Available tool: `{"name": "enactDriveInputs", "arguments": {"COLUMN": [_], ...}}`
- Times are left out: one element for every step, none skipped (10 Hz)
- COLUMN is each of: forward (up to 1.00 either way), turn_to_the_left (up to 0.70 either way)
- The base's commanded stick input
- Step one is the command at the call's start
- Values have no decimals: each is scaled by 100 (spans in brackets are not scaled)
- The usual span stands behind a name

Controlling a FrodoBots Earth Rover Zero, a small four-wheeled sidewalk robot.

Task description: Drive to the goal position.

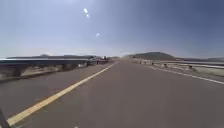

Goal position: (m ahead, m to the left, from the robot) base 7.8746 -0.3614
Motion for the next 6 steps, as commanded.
{"name": "enactDriveInputs", "arguments": {"forward": [100, 100, 100, 100, 100, 100], "turn_to_the_left": [0, 0, 0, 0, 0, 0]}}
